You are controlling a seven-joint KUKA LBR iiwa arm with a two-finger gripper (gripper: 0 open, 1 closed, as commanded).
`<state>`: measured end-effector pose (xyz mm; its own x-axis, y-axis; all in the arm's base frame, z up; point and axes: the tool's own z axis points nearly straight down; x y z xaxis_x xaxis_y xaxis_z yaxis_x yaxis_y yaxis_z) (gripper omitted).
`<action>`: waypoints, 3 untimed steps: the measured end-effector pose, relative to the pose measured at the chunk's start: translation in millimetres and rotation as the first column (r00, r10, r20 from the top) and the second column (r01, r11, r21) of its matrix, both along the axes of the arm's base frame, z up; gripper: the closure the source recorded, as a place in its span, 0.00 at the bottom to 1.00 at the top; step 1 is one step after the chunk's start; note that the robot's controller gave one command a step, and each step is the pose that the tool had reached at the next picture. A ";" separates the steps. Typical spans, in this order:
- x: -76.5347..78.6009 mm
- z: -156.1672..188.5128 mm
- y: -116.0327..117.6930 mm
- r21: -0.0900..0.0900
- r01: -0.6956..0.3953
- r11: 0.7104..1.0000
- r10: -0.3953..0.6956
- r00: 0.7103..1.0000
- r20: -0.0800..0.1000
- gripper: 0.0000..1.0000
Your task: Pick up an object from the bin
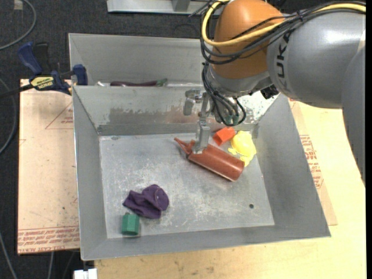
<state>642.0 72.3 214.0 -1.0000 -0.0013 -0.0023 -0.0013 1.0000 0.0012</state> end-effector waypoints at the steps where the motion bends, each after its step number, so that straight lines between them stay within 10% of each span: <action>1: -12.2 -61.4 -30.5 0.001 0.086 0.996 -0.086 0.996 0.001 0.00; 2: -7.9 -75.1 -67.9 0.001 -0.056 0.998 0.056 0.998 0.000 0.00; 3: -17.1 -84.8 -77.2 0.002 0.144 0.990 -0.144 0.990 0.002 0.00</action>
Offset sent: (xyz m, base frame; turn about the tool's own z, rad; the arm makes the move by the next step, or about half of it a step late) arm -0.0058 -0.0801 -0.0715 -0.0808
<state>624.9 -4.9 129.2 -0.9898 0.1424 -0.0044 0.1424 0.9898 0.0030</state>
